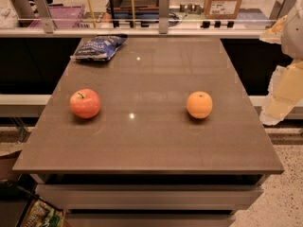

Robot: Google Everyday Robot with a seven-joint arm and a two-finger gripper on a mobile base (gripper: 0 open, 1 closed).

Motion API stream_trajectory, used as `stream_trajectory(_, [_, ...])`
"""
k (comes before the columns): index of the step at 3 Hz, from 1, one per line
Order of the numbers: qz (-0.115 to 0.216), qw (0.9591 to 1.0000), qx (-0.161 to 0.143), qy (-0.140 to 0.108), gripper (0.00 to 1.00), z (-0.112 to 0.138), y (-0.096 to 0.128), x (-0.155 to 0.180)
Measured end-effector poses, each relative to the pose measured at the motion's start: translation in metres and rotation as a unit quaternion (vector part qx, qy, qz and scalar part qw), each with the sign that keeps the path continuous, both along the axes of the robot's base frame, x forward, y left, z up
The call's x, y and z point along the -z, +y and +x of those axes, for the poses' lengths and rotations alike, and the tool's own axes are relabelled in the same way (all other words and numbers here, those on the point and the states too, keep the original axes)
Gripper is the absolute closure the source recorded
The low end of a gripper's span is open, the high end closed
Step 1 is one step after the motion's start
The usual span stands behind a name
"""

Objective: Move orange near blue chip bag

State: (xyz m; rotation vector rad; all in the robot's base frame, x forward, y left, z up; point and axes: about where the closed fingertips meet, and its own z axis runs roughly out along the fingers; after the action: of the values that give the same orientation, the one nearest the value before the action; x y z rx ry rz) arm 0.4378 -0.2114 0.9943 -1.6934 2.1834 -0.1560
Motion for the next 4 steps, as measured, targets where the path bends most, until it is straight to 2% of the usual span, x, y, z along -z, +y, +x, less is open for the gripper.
stream_trajectory(2, [0.011,0.9999,0.007,-0.008,0.00,-0.0005,-0.0004,-0.0036])
stream_trajectory(4, [0.075,0.9968,0.008,-0.029,0.00,0.0033,0.0054,0.0010])
